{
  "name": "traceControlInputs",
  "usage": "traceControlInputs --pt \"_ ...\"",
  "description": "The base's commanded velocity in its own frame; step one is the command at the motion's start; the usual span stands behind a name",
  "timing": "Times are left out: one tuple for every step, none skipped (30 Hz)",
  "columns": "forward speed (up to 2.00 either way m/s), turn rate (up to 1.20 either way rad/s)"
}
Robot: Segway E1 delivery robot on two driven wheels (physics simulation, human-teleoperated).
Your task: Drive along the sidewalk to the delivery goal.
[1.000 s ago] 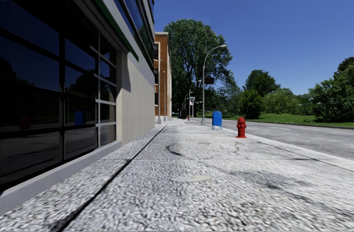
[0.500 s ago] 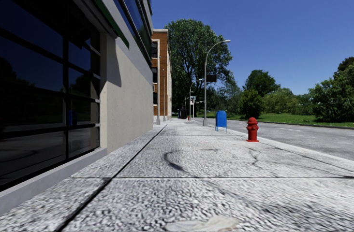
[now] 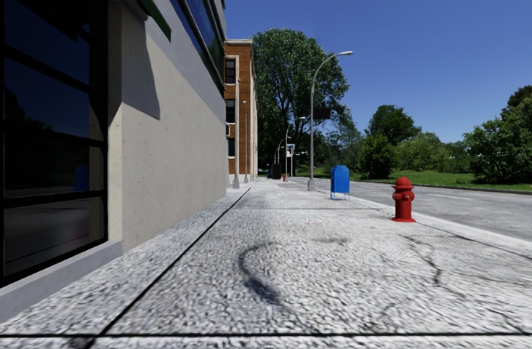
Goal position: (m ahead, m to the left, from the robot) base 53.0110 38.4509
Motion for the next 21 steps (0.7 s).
traceControlInputs --pt "2.00 0.00" --pt "2.00 0.00" --pt "2.00 0.00" --pt "2.00 0.00" --pt "2.00 0.00" --pt "2.00 0.00" --pt "2.00 0.00" --pt "2.00 0.00" --pt "2.00 0.00" --pt "2.00 0.00" --pt "2.00 0.00" --pt "2.00 0.00" --pt "2.00 0.00" --pt "2.00 0.00" --pt "2.00 0.00" --pt "2.00 0.00" --pt "2.00 0.00" --pt "2.00 0.00" --pt "2.00 0.00" --pt "2.00 0.00" --pt "2.00 0.00"
